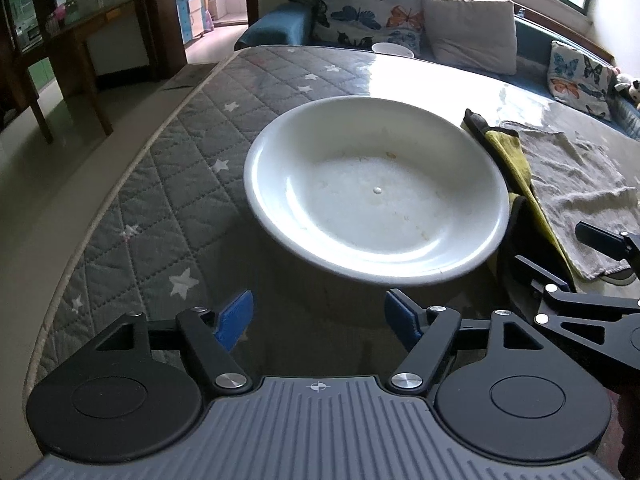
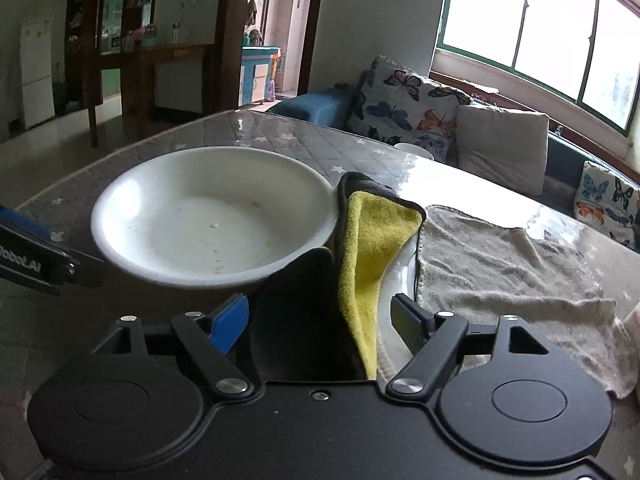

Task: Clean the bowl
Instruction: 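Lower the yellow cloth onto the mattress beside the basin, right tool, then open the right tool and release the cloth on the mattress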

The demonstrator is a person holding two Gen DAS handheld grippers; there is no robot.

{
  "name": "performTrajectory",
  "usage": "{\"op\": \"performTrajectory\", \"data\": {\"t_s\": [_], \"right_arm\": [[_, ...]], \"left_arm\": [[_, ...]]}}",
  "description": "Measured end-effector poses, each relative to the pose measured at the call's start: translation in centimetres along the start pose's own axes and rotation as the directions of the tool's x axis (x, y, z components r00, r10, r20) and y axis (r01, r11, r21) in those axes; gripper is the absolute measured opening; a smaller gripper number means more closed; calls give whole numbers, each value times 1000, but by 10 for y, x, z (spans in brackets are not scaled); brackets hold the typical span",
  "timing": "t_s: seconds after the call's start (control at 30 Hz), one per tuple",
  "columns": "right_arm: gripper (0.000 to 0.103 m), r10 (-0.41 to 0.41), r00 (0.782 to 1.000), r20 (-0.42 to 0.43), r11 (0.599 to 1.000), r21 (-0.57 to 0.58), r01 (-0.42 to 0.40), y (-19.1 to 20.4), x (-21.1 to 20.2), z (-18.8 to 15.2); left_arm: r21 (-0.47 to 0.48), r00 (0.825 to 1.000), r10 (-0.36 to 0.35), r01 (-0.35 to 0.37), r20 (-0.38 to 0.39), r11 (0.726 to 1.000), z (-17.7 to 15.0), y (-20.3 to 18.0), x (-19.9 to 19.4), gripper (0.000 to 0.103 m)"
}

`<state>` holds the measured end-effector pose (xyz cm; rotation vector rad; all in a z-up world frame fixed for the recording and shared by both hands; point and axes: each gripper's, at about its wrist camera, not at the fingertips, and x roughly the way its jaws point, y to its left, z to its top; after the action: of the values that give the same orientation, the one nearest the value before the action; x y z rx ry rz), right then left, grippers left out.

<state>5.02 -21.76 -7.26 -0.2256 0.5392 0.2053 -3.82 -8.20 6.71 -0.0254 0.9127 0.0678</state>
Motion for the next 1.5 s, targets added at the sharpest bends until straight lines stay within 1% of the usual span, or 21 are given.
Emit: {"op": "performTrajectory", "data": {"t_s": [0.13,0.23,0.27,0.4,0.57,0.77,0.93,1.23,1.5], "right_arm": [[88,-2,1000,3,1000,13,2,2,-4,-3],[95,-13,1000,6,999,31,13,4,-11,-7],[100,-18,1000,7,999,32,18,5,-13,-9],[102,-33,999,14,999,20,32,10,-20,-16],[103,-51,999,0,998,40,51,13,-25,-23],[103,-73,997,-28,996,58,75,16,-28,-33],[103,-66,997,-46,991,115,70,15,-29,-40],[103,-80,995,-63,989,120,87,19,-34,-50],[103,-58,995,-82,988,140,69,19,-35,-62]], "left_arm": [[10,1000,7,-8,5,1000,-7,-2,-3,74],[5,1000,9,-9,5,1000,-12,-2,-5,74],[4,1000,9,-9,5,1000,-12,-2,-5,74],[3,1000,4,-4,-10,1000,-23,-3,-5,74],[7,1000,3,-3,-10,1000,-32,-4,-7,74],[-1,999,0,0,-32,1000,-45,0,-2,74],[0,1000,5,-5,-31,1000,-51,0,-2,74],[-12,999,9,-10,-35,1000,-59,2,-2,74],[-19,1000,23,-23,-21,1000,-67,3,-4,83]]}}
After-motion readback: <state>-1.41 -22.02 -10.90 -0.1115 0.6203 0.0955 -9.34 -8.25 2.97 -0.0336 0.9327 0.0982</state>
